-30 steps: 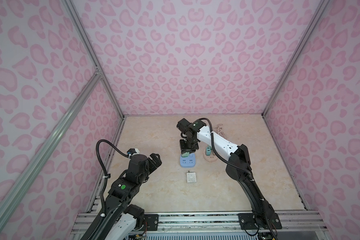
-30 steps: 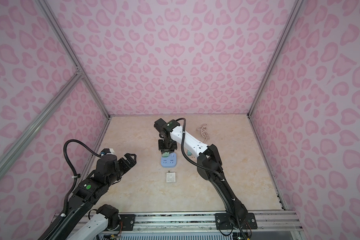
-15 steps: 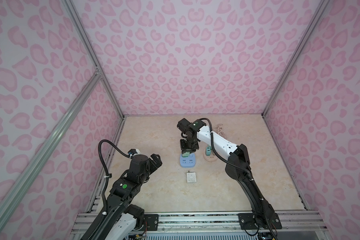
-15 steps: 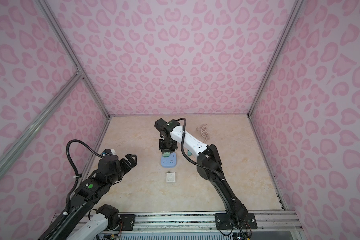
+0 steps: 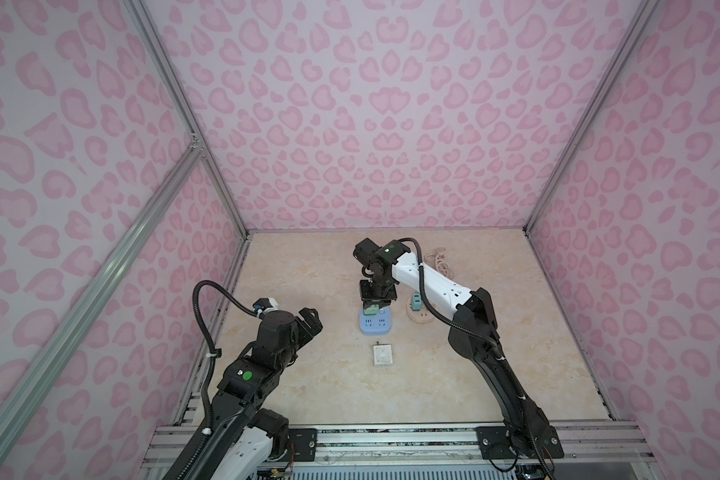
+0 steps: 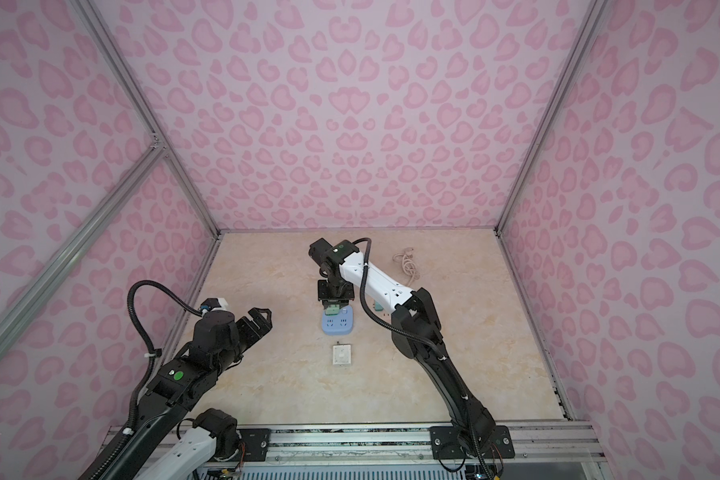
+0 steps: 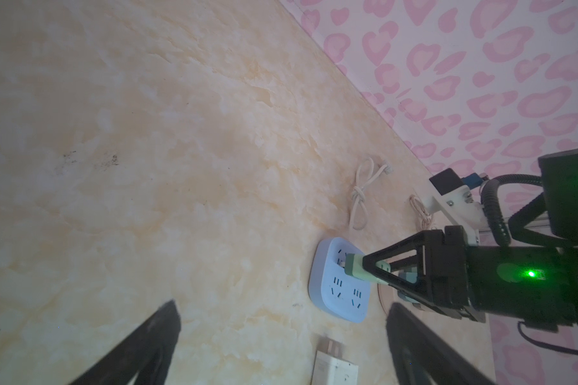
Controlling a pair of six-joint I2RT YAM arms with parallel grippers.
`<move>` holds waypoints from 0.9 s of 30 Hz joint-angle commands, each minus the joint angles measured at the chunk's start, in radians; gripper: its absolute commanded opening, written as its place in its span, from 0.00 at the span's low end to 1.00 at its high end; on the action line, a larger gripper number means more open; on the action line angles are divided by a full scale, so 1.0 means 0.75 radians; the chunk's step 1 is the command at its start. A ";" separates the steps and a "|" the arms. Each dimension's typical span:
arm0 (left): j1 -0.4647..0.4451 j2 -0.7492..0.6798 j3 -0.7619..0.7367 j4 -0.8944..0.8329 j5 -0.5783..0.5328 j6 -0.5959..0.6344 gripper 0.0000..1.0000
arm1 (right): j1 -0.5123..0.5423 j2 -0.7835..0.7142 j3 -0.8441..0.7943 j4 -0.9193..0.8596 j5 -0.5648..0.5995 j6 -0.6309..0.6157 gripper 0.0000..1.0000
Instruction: Insert the plug
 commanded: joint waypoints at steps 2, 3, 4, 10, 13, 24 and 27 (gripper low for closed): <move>0.001 0.000 -0.006 -0.009 -0.024 0.011 0.99 | 0.011 0.041 0.018 -0.036 0.059 0.003 0.00; 0.001 0.000 -0.006 -0.006 -0.024 0.012 0.99 | 0.013 0.048 0.030 -0.046 0.068 -0.002 0.00; 0.001 0.001 -0.006 -0.006 -0.025 0.011 0.99 | 0.015 0.056 0.044 -0.054 0.075 -0.005 0.00; 0.001 0.012 -0.014 0.002 -0.019 0.014 0.99 | 0.016 0.122 0.159 -0.137 0.084 -0.021 0.00; 0.001 0.014 -0.014 0.004 -0.014 0.016 0.98 | 0.012 0.131 0.167 -0.139 0.065 -0.021 0.00; 0.001 0.029 -0.054 0.058 0.009 0.015 0.99 | 0.007 0.272 0.417 -0.337 0.121 -0.071 0.00; 0.001 0.055 -0.056 0.072 0.022 0.016 0.99 | 0.019 0.338 0.531 -0.418 0.171 -0.078 0.00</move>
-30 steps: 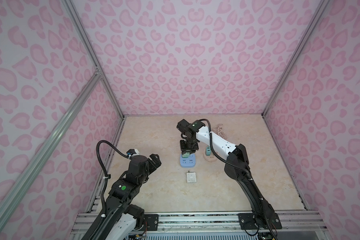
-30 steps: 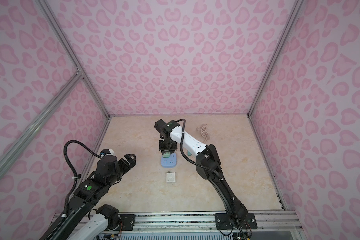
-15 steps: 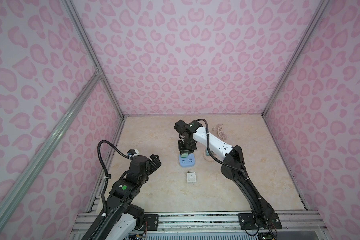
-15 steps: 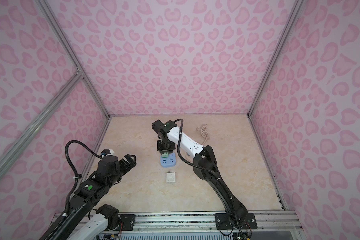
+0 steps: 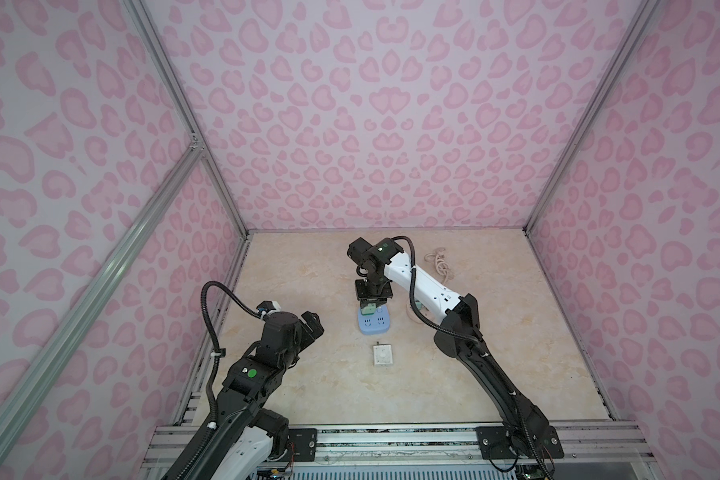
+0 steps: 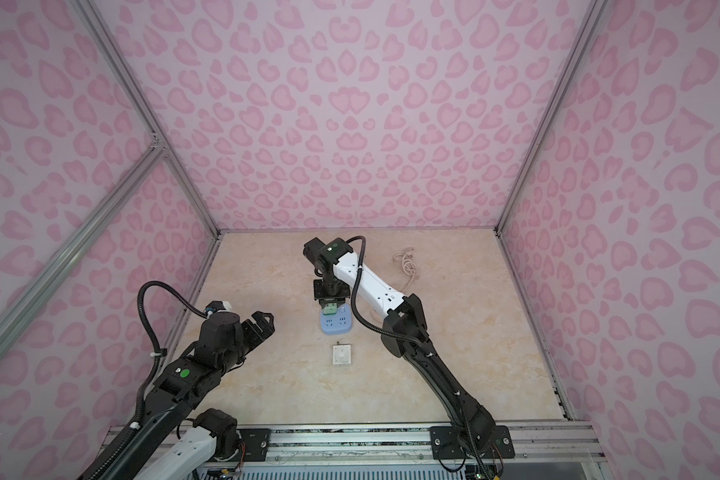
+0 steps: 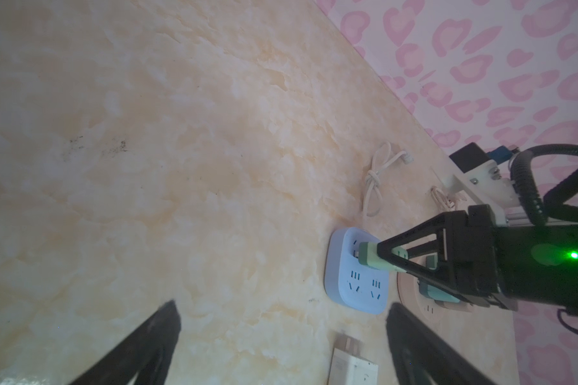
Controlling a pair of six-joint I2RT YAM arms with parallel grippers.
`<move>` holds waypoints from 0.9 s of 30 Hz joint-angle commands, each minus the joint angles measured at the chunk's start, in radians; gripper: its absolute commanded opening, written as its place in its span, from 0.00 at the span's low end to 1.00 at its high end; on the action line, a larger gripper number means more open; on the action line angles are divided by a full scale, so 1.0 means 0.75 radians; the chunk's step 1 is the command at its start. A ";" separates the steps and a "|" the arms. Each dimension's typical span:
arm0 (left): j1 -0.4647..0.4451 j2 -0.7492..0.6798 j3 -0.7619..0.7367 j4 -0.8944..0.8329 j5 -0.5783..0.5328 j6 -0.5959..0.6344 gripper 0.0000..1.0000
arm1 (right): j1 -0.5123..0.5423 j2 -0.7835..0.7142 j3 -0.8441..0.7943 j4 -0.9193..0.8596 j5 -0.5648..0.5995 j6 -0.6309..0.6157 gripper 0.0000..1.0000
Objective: Insert the plug
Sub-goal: 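Press the green plug into the blue strip socket and open the right gripper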
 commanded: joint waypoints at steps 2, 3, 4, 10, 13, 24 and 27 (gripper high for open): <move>0.000 0.030 0.002 0.063 0.017 0.014 0.99 | 0.021 0.071 0.041 -0.142 0.148 -0.032 0.00; 0.000 0.035 0.004 0.063 0.022 0.016 0.99 | 0.029 0.072 0.039 -0.143 0.166 -0.032 0.00; 0.001 0.039 0.004 0.063 0.026 0.019 0.98 | 0.040 0.076 0.035 -0.144 0.191 -0.030 0.00; 0.001 0.027 0.000 0.055 0.030 0.023 0.98 | 0.073 0.099 0.009 -0.141 0.237 -0.024 0.00; 0.001 0.027 -0.005 0.052 0.033 0.033 0.98 | 0.091 0.111 -0.019 -0.115 0.232 -0.020 0.00; 0.000 0.021 -0.001 0.024 0.028 0.066 0.99 | 0.069 0.156 -0.018 -0.102 0.134 -0.051 0.00; 0.000 0.033 0.006 0.031 0.030 0.066 0.99 | 0.059 0.132 -0.020 -0.106 0.131 -0.057 0.11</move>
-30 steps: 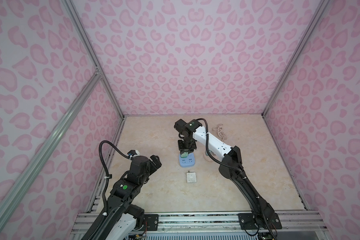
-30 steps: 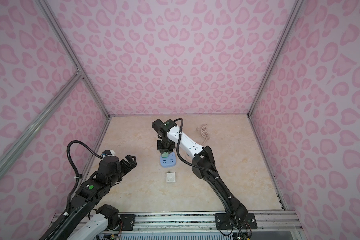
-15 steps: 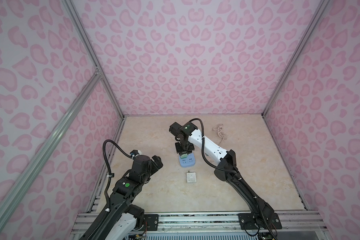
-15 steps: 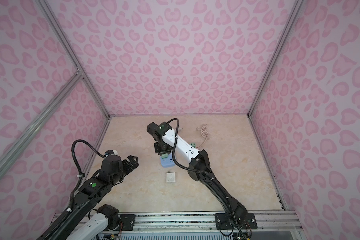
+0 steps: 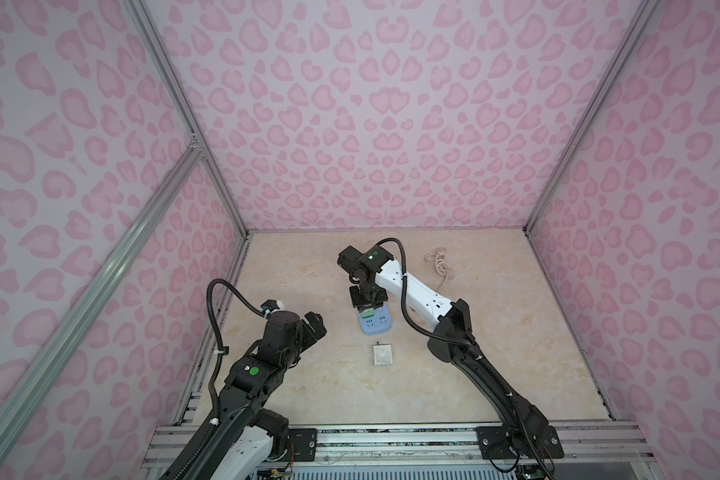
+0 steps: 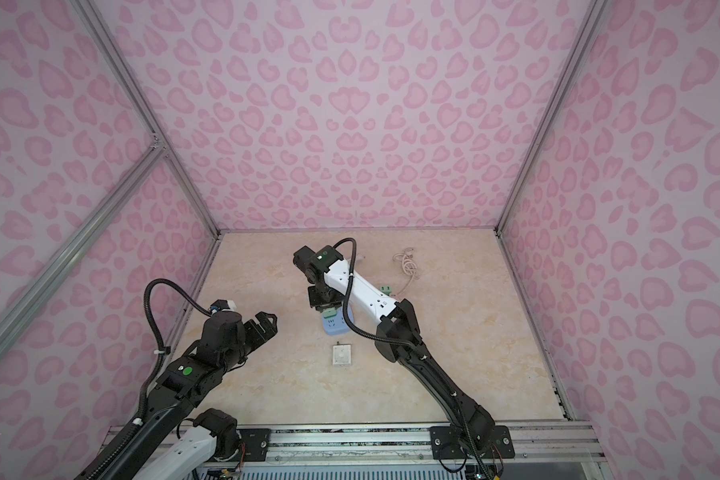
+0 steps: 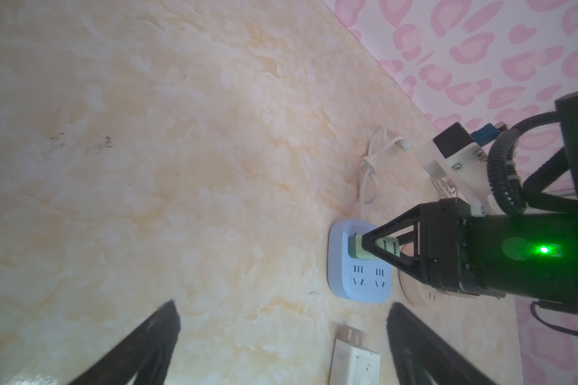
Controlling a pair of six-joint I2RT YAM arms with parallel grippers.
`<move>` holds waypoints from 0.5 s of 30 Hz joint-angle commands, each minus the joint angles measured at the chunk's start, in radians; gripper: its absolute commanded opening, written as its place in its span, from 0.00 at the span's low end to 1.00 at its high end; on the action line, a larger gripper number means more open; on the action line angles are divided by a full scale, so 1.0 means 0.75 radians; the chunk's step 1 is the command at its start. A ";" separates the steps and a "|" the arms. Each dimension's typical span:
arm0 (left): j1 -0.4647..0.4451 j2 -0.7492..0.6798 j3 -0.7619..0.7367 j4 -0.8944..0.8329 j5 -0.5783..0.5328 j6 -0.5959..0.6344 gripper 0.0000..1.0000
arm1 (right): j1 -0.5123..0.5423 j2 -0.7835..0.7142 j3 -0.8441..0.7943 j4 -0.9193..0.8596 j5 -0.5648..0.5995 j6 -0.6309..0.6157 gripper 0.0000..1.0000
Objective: Insert the plug
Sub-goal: 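Press the green plug into the blue strip socket and open the right gripper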
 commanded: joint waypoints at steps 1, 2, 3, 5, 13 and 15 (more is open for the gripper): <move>0.001 0.017 0.013 0.017 -0.007 0.024 0.99 | -0.010 0.047 -0.037 -0.096 -0.009 -0.030 0.16; 0.001 0.021 0.016 0.019 -0.005 0.022 0.99 | -0.010 0.032 -0.038 -0.092 0.001 -0.028 0.20; 0.001 0.028 0.019 0.021 -0.003 0.020 0.99 | -0.010 0.014 -0.042 -0.083 0.006 -0.028 0.25; 0.001 0.039 0.028 0.023 0.000 0.018 0.99 | -0.013 -0.022 -0.050 -0.060 0.008 -0.027 0.30; 0.001 0.047 0.060 0.020 0.010 0.018 0.99 | -0.025 -0.136 -0.129 0.006 0.028 -0.096 0.54; 0.001 0.056 0.068 0.017 0.013 0.016 0.99 | -0.028 -0.144 -0.154 0.020 0.019 -0.104 0.59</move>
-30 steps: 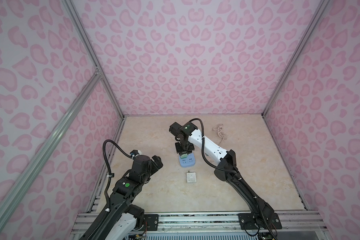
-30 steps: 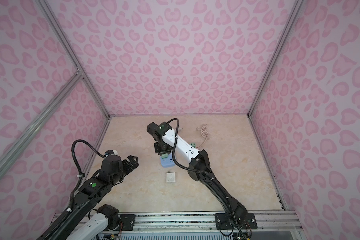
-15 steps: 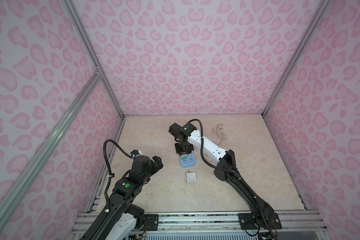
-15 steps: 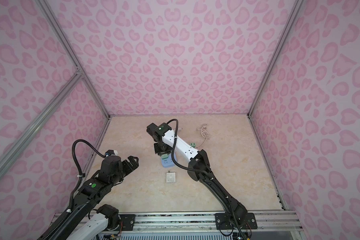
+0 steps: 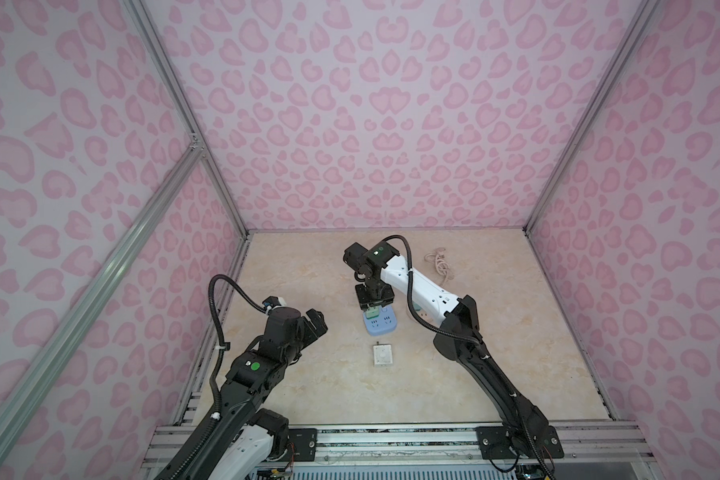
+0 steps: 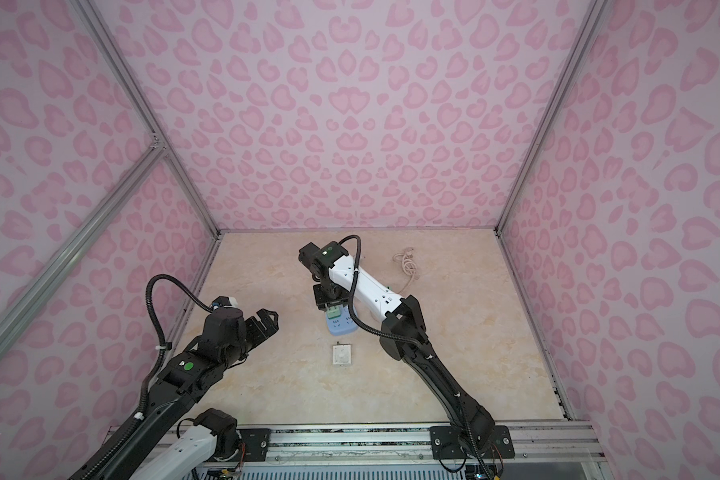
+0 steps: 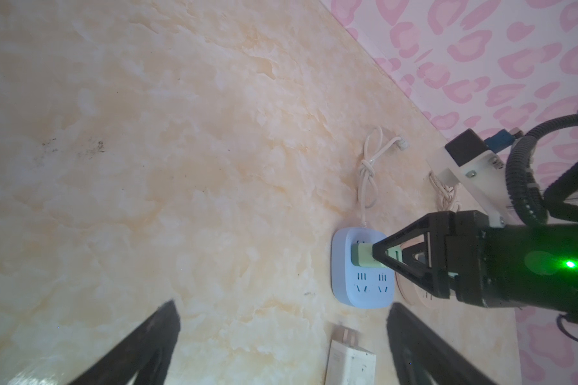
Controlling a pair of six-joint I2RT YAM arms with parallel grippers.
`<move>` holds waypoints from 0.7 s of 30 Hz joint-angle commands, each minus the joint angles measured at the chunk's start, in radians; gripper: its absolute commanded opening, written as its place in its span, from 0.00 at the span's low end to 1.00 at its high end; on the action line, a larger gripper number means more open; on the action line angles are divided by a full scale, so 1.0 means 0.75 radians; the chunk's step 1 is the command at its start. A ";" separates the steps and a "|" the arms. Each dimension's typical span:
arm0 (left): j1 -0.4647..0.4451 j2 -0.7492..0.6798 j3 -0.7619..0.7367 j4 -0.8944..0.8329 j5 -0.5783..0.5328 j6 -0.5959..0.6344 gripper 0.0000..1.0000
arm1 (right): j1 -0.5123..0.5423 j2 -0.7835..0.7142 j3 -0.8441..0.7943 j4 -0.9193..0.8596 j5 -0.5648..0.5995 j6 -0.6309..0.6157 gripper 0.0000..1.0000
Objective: Insert the plug
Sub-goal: 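Press the green plug into the blue strip socket and open the right gripper, then lower the right gripper onto the white charger plug and close on it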
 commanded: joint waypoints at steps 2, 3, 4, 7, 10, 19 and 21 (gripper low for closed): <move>0.001 0.013 0.027 0.012 0.007 0.003 0.99 | -0.003 0.001 -0.024 0.011 -0.007 -0.040 0.62; 0.001 0.017 0.029 0.010 0.007 0.001 0.99 | -0.005 -0.005 -0.023 0.004 -0.002 -0.044 0.63; 0.001 0.016 0.030 0.006 0.010 0.000 0.99 | -0.003 -0.015 -0.027 -0.002 0.019 -0.049 0.65; 0.001 0.005 0.037 -0.005 0.009 0.004 0.99 | 0.011 -0.106 -0.095 0.028 0.108 -0.071 0.67; 0.001 -0.008 0.049 -0.038 -0.020 0.021 0.99 | 0.037 -0.328 -0.373 0.194 0.241 -0.084 0.66; 0.001 -0.009 0.049 -0.085 -0.070 0.021 0.99 | 0.066 -0.824 -1.116 0.580 0.233 -0.089 0.61; 0.000 -0.001 0.037 -0.070 -0.057 0.009 0.99 | 0.092 -0.838 -1.207 0.607 0.168 -0.081 0.63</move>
